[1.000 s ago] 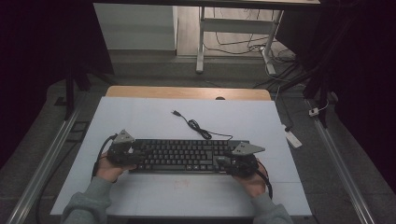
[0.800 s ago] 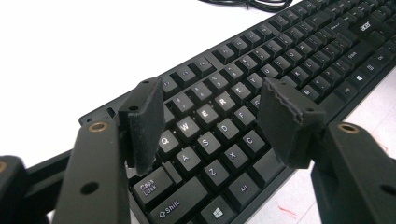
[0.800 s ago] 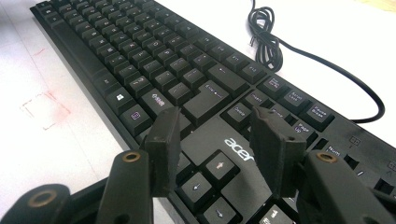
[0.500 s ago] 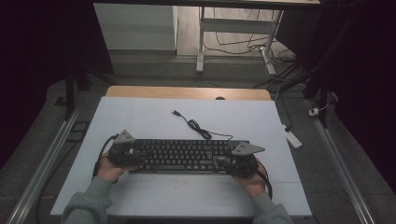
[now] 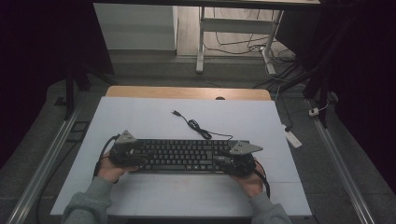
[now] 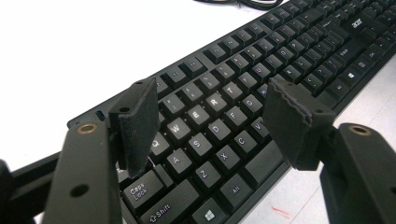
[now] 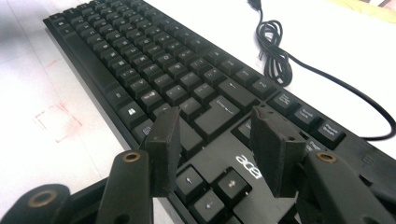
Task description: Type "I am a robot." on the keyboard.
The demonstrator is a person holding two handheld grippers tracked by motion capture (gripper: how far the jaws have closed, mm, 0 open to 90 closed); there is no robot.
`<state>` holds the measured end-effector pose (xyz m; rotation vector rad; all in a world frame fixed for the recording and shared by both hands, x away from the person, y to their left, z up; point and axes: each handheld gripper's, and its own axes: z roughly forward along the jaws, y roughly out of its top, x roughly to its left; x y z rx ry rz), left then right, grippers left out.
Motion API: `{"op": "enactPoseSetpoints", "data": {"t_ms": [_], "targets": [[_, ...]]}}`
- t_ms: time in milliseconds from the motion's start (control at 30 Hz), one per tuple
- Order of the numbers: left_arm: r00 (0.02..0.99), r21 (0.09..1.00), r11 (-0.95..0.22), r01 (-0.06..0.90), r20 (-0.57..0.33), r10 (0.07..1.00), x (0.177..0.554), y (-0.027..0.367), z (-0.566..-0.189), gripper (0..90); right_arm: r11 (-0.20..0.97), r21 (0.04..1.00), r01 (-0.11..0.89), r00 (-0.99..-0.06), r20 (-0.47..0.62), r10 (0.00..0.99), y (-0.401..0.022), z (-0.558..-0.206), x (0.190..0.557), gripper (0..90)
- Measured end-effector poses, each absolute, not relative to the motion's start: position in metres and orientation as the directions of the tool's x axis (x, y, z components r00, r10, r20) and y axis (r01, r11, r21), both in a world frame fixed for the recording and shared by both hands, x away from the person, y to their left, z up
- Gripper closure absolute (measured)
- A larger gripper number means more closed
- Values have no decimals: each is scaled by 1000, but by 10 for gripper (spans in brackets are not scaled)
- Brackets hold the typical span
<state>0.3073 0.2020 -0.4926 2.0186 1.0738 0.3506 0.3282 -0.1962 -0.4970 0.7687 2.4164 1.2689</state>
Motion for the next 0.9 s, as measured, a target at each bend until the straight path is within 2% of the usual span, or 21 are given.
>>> {"op": "enactPoseSetpoints", "data": {"t_ms": [633,800,900], "targets": [[605,760,-322,565,-116,788,307,200,-492,336,468,833,295,-832,-17,554,-172,-493,330,546],[598,758,-320,569,-114,794,307,200,-492,315,463,841,279,-847,-12,532,-165,-490,332,589],[599,758,-323,567,-111,793,307,200,-492,307,464,843,273,-856,-7,516,-160,-488,332,659]]}}
